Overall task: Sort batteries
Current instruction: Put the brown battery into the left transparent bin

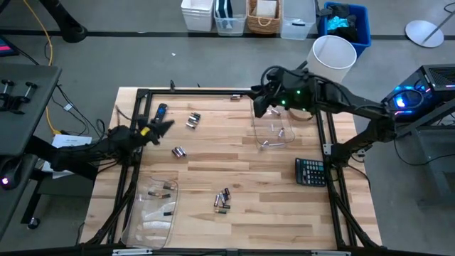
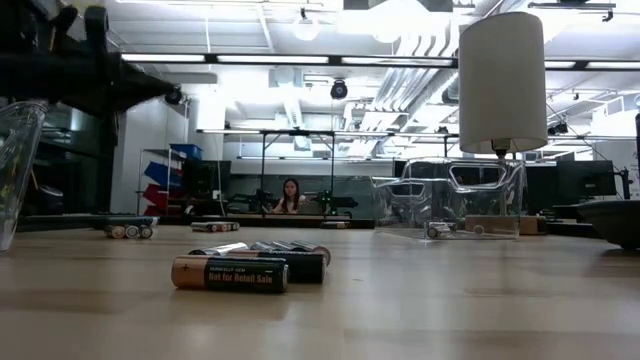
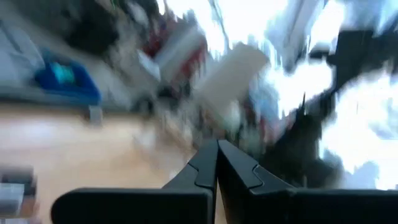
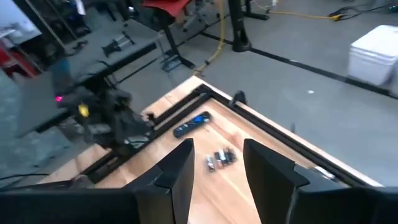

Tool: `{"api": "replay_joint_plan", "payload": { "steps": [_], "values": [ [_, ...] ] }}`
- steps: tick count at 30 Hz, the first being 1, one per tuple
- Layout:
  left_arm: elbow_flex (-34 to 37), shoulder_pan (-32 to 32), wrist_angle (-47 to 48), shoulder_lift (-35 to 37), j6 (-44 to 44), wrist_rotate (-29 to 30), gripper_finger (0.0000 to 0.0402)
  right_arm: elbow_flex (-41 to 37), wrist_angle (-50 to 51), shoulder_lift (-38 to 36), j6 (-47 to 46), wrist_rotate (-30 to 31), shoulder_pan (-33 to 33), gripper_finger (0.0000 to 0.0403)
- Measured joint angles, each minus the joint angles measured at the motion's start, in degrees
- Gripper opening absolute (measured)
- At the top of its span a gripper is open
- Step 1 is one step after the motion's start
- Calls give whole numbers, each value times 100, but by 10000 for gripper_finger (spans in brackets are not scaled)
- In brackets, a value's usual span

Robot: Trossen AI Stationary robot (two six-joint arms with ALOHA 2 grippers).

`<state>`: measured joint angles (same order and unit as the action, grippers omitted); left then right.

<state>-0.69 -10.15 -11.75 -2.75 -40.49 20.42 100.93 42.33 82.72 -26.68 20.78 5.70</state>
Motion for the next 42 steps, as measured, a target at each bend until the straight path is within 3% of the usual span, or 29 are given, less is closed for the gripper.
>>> {"api": "replay_joint_plan", "payload": {
  "steps": [2,4,8,12,17,21,26,35,42],
  "values": [
    [-257,-93,-339,-348,397,-108,0,30,207,0,158,258,-71,134],
    [-859,-170,95,-920,581,-411,0,7,277,0,336,521,-104,134],
    [-2524,-266,2643,-2506,1316,-1225,2,-116,385,2,583,727,54,134],
    [-4147,-309,4949,-4124,2279,-1261,29,-170,577,2,667,597,263,134],
    [-5244,-363,7172,-5576,1973,-1462,104,-173,1117,2,866,381,414,134],
    [-5180,-361,7913,-6274,825,-1869,165,-174,1518,2,877,375,445,134],
    [-4931,-349,7815,-6885,-1193,-2204,211,-176,1529,2,877,372,445,134],
    [-4494,179,7412,-7265,-4546,-1448,209,-178,1545,2,928,367,445,134],
    [-3771,498,6348,-7293,-6040,-1431,209,-178,1562,2,1025,291,445,134]
  ]
}}
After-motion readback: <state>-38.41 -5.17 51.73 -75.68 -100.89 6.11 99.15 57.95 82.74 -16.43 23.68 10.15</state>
